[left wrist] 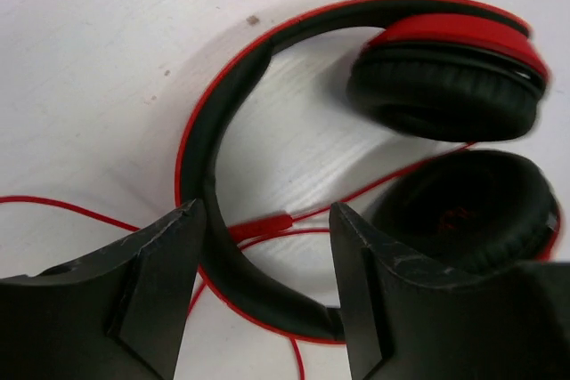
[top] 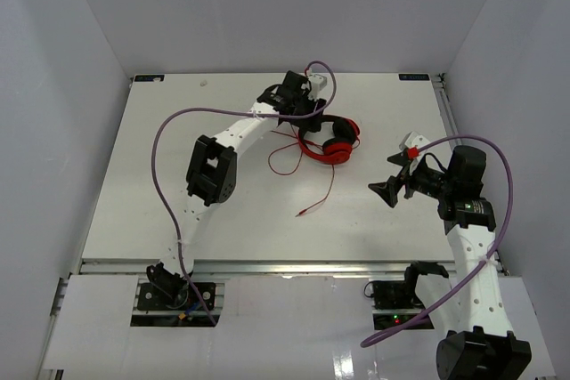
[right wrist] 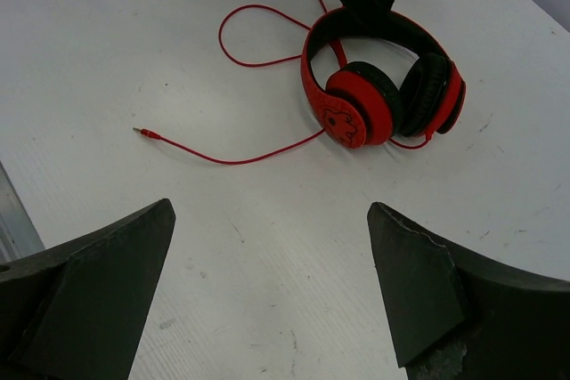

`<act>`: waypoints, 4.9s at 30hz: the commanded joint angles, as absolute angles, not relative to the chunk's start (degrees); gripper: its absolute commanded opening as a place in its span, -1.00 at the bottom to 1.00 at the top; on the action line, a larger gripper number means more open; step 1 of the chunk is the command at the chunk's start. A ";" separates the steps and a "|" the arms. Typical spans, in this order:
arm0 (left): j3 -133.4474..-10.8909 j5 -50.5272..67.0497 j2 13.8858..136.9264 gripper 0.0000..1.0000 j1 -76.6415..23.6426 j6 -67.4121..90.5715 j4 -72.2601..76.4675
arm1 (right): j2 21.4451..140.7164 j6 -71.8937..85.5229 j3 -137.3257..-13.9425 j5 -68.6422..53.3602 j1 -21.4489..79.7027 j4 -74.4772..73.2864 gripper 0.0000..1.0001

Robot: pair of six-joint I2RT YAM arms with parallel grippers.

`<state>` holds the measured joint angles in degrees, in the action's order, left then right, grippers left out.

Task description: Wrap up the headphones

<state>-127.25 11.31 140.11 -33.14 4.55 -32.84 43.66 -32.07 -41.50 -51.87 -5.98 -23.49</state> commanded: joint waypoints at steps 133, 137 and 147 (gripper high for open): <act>-116.19 -15.05 82.52 -1.00 -12.31 31.86 -9.65 | 78.78 -2.71 -43.19 -65.13 40.61 30.56 0.38; -122.54 -12.44 86.81 -1.00 -6.70 34.98 -12.28 | 77.68 -10.91 -41.91 -64.70 42.77 22.18 0.38; -121.34 -9.52 89.74 -1.00 2.61 38.71 -11.94 | 76.33 -24.64 -44.35 -60.59 45.96 4.10 -0.32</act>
